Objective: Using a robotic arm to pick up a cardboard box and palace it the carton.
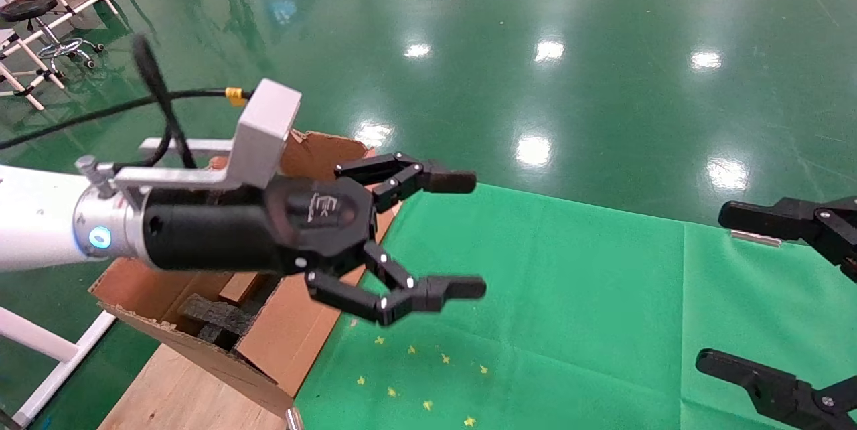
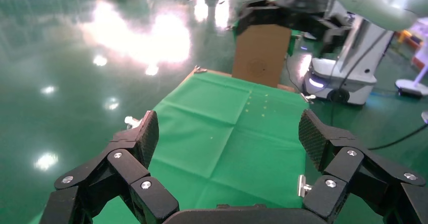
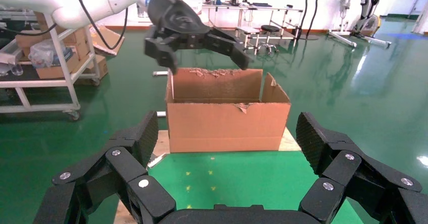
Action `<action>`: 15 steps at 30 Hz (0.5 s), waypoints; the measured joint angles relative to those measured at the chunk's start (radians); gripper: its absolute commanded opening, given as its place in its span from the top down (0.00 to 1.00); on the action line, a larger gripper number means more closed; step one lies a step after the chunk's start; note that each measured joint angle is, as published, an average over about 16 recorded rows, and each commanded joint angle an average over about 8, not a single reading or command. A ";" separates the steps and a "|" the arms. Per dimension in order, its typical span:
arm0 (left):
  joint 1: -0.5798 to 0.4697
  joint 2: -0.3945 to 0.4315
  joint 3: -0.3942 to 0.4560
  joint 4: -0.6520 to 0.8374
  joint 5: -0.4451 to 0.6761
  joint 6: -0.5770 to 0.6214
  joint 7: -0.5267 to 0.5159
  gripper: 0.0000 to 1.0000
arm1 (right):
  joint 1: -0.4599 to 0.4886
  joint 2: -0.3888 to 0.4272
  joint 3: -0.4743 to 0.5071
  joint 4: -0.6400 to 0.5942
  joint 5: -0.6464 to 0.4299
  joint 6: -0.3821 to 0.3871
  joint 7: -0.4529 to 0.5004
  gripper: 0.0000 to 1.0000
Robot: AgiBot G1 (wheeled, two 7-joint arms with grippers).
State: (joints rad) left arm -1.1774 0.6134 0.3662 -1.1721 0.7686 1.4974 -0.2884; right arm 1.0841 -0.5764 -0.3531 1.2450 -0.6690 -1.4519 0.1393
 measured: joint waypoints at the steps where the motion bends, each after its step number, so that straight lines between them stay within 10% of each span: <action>1: 0.012 0.000 -0.010 -0.014 -0.005 0.000 0.012 0.00 | 0.000 0.000 0.000 0.000 0.000 0.000 0.000 0.00; 15: 0.119 -0.002 -0.100 -0.129 -0.046 -0.002 0.109 0.00 | 0.000 0.000 0.000 0.000 0.000 0.000 0.000 0.00</action>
State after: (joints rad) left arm -1.0586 0.6110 0.2662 -1.3010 0.7230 1.4958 -0.1795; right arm 1.0839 -0.5763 -0.3531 1.2448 -0.6688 -1.4516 0.1392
